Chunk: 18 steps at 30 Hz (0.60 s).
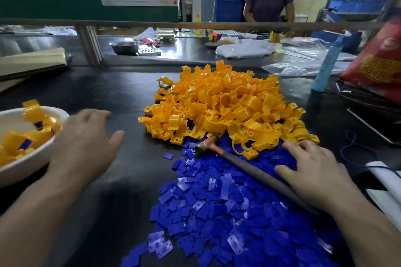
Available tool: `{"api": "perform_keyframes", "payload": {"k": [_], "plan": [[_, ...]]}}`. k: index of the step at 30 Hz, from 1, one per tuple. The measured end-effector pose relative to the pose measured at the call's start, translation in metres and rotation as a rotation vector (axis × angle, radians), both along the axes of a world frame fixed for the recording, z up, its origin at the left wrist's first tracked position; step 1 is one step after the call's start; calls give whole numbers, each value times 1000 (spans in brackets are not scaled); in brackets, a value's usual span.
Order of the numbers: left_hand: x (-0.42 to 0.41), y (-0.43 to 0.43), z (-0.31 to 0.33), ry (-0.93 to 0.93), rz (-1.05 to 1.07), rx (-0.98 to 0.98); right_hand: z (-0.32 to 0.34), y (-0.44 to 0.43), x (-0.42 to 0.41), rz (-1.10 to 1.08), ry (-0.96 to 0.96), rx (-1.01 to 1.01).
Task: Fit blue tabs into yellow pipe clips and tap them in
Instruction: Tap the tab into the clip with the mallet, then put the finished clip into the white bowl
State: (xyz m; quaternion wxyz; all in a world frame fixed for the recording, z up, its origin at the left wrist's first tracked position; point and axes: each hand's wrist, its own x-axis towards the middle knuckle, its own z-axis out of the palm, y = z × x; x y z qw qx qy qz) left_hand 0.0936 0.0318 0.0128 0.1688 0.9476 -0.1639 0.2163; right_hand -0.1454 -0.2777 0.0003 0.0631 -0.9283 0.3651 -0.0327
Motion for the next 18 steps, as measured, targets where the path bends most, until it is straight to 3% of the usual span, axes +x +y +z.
{"api": "perform_keyframes", "payload": {"k": [3,6,10,18], "plan": [[-26,-57,-16,243,-331,125,-1,-3,0,77,-15,55],[-28,-92,-33,336,-444,192,0,-3,-1,190,-26,22],[-33,-111,-42,229,-443,288,1,1,-1,278,-18,-1],[-44,-103,-36,145,-487,168,1,3,-1,263,-170,-86]]}}
